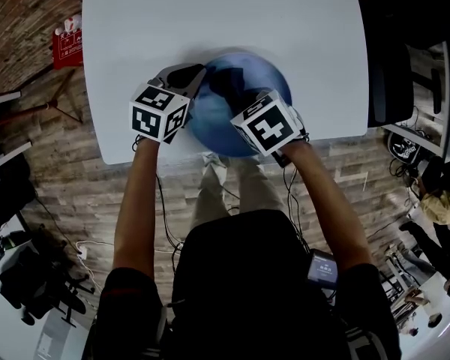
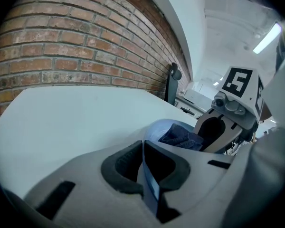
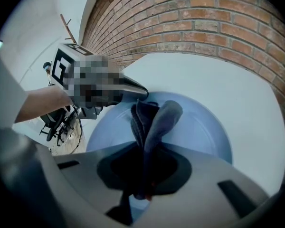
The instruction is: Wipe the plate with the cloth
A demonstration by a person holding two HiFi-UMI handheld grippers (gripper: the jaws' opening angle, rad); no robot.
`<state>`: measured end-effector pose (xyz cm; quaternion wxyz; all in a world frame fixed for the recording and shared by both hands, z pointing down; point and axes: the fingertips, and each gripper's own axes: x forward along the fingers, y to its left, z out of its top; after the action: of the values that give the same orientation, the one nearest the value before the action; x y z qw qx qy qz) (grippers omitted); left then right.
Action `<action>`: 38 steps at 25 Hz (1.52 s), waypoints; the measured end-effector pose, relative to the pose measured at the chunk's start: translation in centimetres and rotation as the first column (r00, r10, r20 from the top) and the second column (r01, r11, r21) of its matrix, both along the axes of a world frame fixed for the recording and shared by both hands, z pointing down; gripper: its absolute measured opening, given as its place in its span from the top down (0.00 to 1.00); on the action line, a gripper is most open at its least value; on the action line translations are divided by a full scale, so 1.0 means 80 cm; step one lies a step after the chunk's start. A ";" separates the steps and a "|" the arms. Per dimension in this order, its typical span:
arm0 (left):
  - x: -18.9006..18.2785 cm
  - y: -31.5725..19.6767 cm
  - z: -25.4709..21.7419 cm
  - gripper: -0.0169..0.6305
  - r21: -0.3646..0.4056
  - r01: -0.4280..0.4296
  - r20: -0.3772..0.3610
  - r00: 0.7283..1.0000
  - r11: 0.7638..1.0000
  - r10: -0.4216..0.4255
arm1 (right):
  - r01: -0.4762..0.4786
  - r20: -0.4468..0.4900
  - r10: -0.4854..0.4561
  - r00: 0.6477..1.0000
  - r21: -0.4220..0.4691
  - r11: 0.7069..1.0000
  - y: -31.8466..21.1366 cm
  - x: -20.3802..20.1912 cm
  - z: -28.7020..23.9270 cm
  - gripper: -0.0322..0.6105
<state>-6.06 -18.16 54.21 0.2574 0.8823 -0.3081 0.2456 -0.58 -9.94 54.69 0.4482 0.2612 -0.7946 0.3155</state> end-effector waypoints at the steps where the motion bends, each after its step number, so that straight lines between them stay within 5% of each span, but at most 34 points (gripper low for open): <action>1: 0.000 0.000 0.000 0.93 -0.001 0.004 0.006 1.000 1.000 -0.004 | -0.002 -0.004 0.002 1.000 -0.003 1.000 0.000 0.002 0.001 0.86; 14: -0.014 0.010 -0.026 0.93 0.016 0.030 0.035 0.999 0.999 -0.030 | -0.044 -0.010 0.044 0.999 0.000 0.999 0.008 0.010 -0.022 0.86; 38: -0.025 0.098 -0.170 0.94 0.122 0.071 -0.062 0.996 0.990 -0.064 | -0.241 0.078 0.228 0.970 0.268 0.933 0.016 0.015 -0.153 0.86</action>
<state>-8.07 -10.33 40.62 0.2191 0.8923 -0.3449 0.1917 0.60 -8.62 42.41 0.3483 0.4067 -0.8040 0.2587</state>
